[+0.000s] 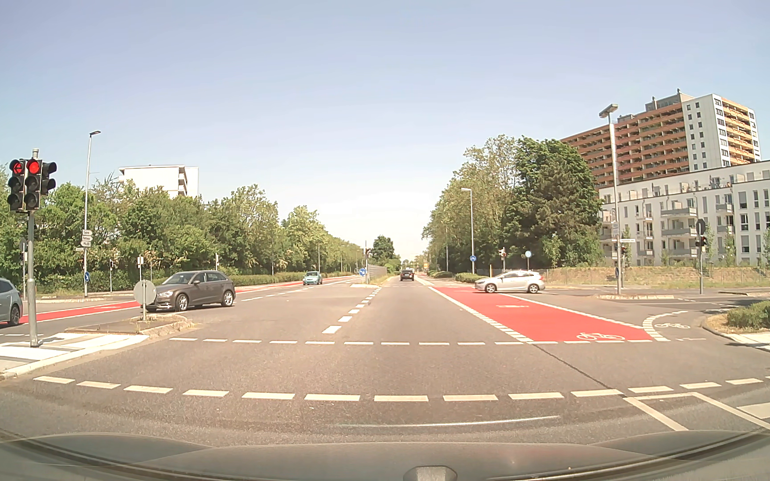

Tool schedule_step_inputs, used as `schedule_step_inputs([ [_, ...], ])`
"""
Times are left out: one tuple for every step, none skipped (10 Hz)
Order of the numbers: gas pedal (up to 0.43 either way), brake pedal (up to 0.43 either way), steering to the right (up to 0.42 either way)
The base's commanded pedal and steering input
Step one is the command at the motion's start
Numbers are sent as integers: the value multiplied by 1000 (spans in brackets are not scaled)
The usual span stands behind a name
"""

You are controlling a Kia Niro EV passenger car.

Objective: Follow the waypoints while adhering to traffic rules and regulations

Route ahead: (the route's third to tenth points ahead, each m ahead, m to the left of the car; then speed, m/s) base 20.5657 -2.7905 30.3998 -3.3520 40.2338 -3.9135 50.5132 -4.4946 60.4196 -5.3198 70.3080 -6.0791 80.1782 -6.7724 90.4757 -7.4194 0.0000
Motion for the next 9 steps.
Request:
schedule_step_inputs([
  [0, 366, 1],
  [0, 372, 1],
  [0, 366, 1],
  [0, 366, 1],
  [0, 366, 1],
  [0, 366, 1],
  [0, 366, 1],
  [0, 366, 1],
  [0, 366, 1],
])
